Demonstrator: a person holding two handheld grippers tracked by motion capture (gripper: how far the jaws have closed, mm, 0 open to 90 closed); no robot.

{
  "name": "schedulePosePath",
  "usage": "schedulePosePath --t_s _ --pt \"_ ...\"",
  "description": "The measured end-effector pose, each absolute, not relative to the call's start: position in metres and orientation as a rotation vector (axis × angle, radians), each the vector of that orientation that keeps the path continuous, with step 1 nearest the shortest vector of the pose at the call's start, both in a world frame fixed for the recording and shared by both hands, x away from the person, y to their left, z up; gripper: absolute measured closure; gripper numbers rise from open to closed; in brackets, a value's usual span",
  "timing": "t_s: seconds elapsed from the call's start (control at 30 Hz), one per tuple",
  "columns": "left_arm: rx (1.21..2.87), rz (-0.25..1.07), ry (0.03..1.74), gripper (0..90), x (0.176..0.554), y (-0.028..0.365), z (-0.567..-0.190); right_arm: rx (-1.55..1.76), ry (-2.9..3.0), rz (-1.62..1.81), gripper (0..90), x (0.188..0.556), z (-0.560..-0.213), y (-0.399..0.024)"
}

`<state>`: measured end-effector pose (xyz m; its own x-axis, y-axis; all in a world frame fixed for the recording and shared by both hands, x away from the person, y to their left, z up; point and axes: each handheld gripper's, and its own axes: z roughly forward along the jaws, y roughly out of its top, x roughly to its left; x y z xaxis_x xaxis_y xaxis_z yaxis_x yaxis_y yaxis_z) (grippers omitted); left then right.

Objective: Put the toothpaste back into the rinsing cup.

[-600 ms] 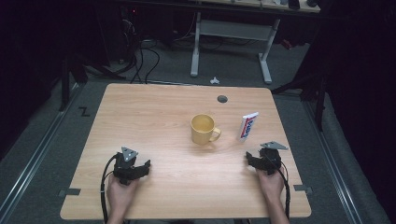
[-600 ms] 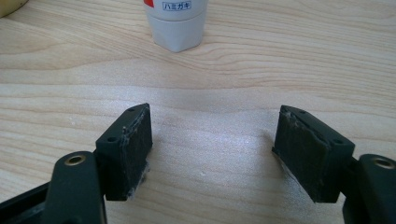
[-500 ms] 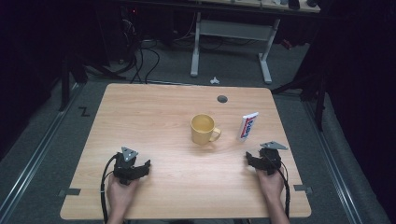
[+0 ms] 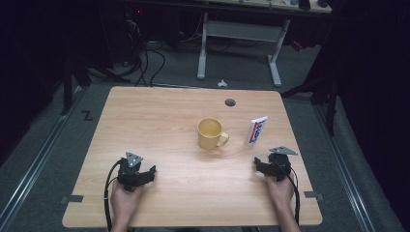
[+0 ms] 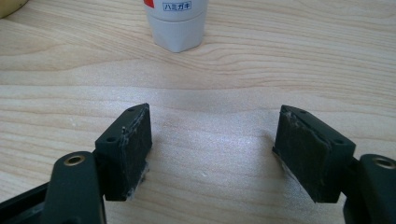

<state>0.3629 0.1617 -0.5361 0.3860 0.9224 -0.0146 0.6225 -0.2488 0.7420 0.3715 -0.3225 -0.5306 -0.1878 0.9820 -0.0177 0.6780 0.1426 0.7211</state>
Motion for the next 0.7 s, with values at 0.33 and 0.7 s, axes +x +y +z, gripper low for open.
schedulePosePath --t_s 0.33,0.7 --pt "1.975 0.570 1.323 26.7 0.3630 0.1617 -0.5361 1.586 1.925 0.799 27.1 0.3711 -0.5306 -0.3223" --pt "1.978 0.568 1.321 26.4 0.3630 0.1616 -0.5360 1.585 1.934 0.802 29.6 0.3702 -0.5298 -0.3233"
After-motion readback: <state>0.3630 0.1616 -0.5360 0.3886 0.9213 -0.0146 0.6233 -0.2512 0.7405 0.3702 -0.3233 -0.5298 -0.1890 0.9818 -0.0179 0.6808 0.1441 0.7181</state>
